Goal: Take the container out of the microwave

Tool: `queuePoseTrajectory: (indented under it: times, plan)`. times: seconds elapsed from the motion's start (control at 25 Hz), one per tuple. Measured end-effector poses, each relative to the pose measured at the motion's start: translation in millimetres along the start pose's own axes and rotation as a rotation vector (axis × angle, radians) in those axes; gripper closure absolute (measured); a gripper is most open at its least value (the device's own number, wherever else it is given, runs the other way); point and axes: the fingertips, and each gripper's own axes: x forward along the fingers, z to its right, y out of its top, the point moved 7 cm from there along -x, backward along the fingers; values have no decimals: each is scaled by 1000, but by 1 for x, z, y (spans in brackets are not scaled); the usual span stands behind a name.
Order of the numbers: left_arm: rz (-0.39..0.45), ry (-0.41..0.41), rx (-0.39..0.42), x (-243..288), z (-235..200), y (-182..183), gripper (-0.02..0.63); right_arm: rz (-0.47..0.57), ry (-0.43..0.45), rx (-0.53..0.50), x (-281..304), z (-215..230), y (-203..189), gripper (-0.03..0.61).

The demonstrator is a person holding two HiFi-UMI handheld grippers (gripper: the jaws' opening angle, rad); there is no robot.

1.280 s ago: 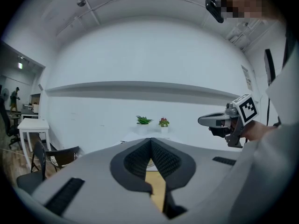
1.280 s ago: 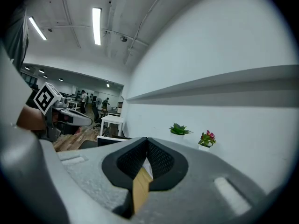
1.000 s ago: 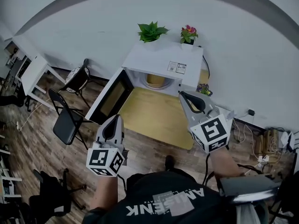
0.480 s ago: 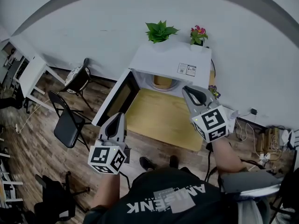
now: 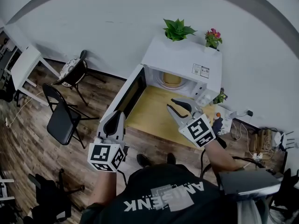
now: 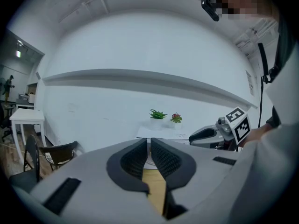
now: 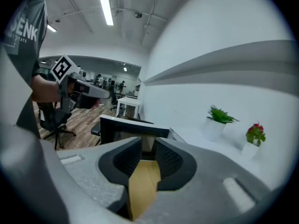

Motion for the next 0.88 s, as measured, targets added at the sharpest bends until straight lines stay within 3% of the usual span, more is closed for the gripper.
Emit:
queuePoseTrajectory:
  times: [0.2,0.32,0.48,0.72,0.88]
  plan:
    - [-32,-28,-26,-6,-27,-15,607,-61,139,-30,42,-45,-13,467]
    - [-61,-29,-54,-8,-30,-25,607,-99,258,-100,57,-68,-22,427]
    - [-71,34,-62,-9,-30,-29,607,-122,360,-149,77,-76,-36,388]
    - [-46,98,-66,-9,-16,-24,561,-134,351,-167,100,-40,-50,379]
    - [-13,154,-86,-6,-6,-21,561,-208,248,-186,123,4,-78,379]
